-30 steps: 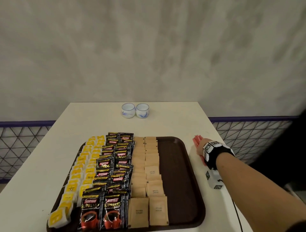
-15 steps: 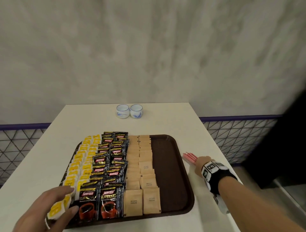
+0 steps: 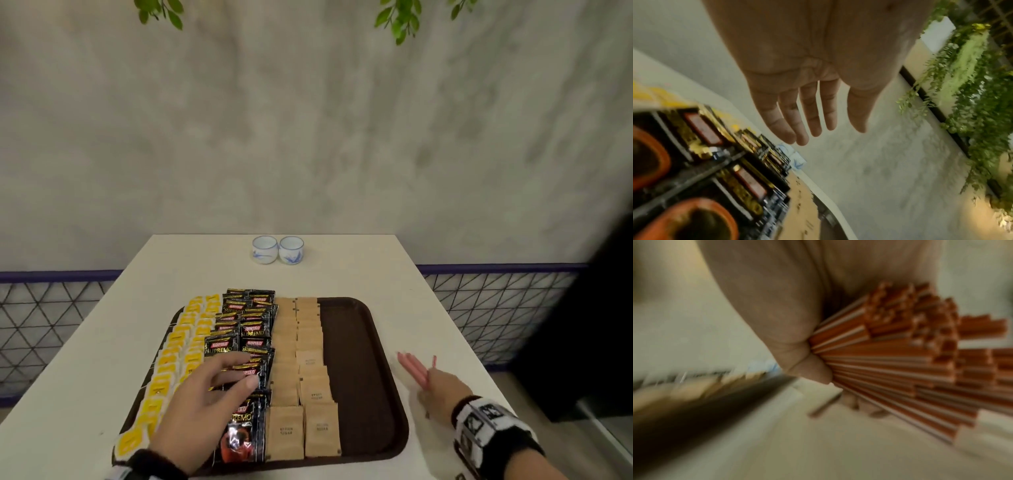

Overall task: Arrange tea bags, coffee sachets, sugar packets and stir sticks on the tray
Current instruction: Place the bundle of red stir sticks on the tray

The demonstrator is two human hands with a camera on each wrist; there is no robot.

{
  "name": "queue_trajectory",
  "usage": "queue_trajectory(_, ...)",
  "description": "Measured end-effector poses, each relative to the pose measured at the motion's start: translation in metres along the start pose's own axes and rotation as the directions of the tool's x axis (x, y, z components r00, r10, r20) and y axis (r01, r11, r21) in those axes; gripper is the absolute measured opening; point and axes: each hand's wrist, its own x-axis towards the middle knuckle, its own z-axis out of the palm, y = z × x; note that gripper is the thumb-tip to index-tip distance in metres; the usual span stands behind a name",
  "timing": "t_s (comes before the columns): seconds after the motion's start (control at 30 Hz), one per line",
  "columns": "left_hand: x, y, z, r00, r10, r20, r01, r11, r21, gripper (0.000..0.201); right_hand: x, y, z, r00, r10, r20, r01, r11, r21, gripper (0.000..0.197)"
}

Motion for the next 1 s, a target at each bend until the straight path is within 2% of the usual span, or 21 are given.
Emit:
queue_trajectory(0.03, 0.001, 0.005, 0.006, 1.0, -0.019, 0.02, 0.02, 0.999, -0.047, 0.023, 0.0, 0.003, -0.003, 1.0, -0.005, 0.023, 0.001, 0.986, 0.165, 0.026)
queue_trajectory(0.1, 0.003, 0.011, 0.018, 0.996, -0.053, 0.068, 0.064, 0.985, -0.158, 0.025, 0.0, 0.007, -0.01, 0.999, -0.033, 0.042, 0.009, 0.883, 0.469, 0.02)
queue_trajectory(0.2, 0.003, 0.015, 0.032, 0.988, -0.084, 0.129, 0.111, 0.969, -0.219, 0.027, 0.005, 0.007, -0.021, 0.998, -0.035, -0.059, 0.062, 0.835, 0.546, 0.005)
queue_trajectory(0.23, 0.002, 0.014, 0.034, 0.988, -0.08, 0.133, 0.109, 0.97, -0.22, 0.027, 0.008, 0.006, -0.024, 0.995, 0.004, -0.098, 0.052, 0.825, 0.563, 0.004)
queue_trajectory(0.3, 0.002, 0.012, 0.035, 0.989, -0.062, 0.133, 0.088, 0.976, -0.2, 0.031, 0.021, 0.007, -0.024, 0.985, 0.135, -0.111, -0.046, 0.814, 0.58, 0.011)
queue_trajectory(0.37, -0.001, 0.01, 0.033, 0.992, -0.046, 0.116, 0.065, 0.984, -0.166, 0.037, 0.027, 0.004, -0.025, 0.972, 0.208, -0.112, -0.134, 0.876, 0.464, 0.016)
queue_trajectory(0.43, -0.002, 0.01, 0.029, 0.995, -0.043, 0.088, 0.057, 0.987, -0.153, 0.038, 0.03, 0.0, -0.023, 0.977, 0.185, -0.11, -0.159, 0.965, 0.209, 0.023)
queue_trajectory(0.5, -0.003, 0.01, 0.025, 0.997, -0.04, 0.064, 0.049, 0.987, -0.151, 0.036, 0.032, -0.002, -0.017, 0.979, 0.176, -0.106, -0.174, 0.984, 0.028, 0.037)
queue_trajectory(0.63, -0.005, 0.008, 0.02, 1.0, -0.025, 0.016, 0.027, 0.991, -0.131, 0.03, 0.036, -0.007, -0.003, 0.976, 0.146, -0.164, -0.166, 0.98, -0.113, 0.035)
queue_trajectory(0.8, -0.009, 0.005, 0.017, 0.999, -0.035, -0.019, 0.032, 0.993, -0.117, 0.025, 0.032, -0.017, 0.004, 0.968, 0.084, -0.235, -0.131, 0.973, -0.191, 0.032)
queue_trajectory(1.0, -0.016, -0.001, 0.012, 0.997, -0.063, -0.041, 0.059, 0.993, -0.103, 0.025, 0.031, -0.02, 0.011, 0.981, 0.063, -0.186, -0.108, 0.964, -0.244, 0.038)
